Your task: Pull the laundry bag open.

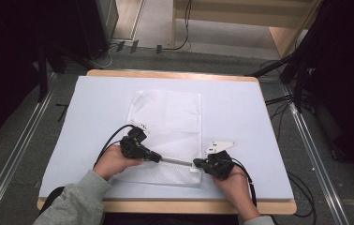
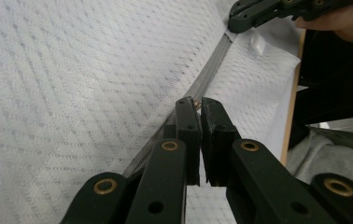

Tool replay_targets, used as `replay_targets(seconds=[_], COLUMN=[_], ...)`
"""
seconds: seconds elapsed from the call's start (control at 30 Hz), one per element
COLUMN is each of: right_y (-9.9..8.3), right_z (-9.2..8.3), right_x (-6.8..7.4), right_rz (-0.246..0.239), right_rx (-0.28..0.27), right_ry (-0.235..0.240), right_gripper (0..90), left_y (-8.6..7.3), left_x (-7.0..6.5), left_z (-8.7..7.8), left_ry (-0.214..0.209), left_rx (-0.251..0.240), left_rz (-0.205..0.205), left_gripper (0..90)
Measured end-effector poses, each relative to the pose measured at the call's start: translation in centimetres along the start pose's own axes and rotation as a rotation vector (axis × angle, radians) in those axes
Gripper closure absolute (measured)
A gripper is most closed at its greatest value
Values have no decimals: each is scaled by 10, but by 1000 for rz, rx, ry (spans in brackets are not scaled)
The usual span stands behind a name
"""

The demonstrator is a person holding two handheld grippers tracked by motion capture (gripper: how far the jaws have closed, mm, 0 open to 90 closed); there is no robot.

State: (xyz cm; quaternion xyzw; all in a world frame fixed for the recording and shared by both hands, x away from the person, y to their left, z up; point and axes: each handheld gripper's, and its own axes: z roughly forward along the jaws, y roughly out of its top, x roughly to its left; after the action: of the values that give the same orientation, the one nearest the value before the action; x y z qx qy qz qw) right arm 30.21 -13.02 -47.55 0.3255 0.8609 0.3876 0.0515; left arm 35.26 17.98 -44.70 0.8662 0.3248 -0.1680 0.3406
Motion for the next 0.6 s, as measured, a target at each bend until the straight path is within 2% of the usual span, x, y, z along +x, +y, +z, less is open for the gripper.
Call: replay_targets(seconds=[0.1,0.23,0.37,0.6], right_y=[0,0,0,0], right_z=[0,0,0,0], right_x=[0,0,0,1], right_rz=[-2,-1,-2,-7], right_rx=[0,0,0,1], right_ry=[-2,-3,-4,-5], right_gripper=[900,900,900,900], left_y=[-3,-8,-12,-19], left_x=[-1,4,5,11], left_z=[-4,-12,-17,-28], left_ry=[4,6,12,26], left_rx=[-1,-15,-13,-16], left_rz=[-1,-15,-2,-30], left_gripper=[882,882,882,882])
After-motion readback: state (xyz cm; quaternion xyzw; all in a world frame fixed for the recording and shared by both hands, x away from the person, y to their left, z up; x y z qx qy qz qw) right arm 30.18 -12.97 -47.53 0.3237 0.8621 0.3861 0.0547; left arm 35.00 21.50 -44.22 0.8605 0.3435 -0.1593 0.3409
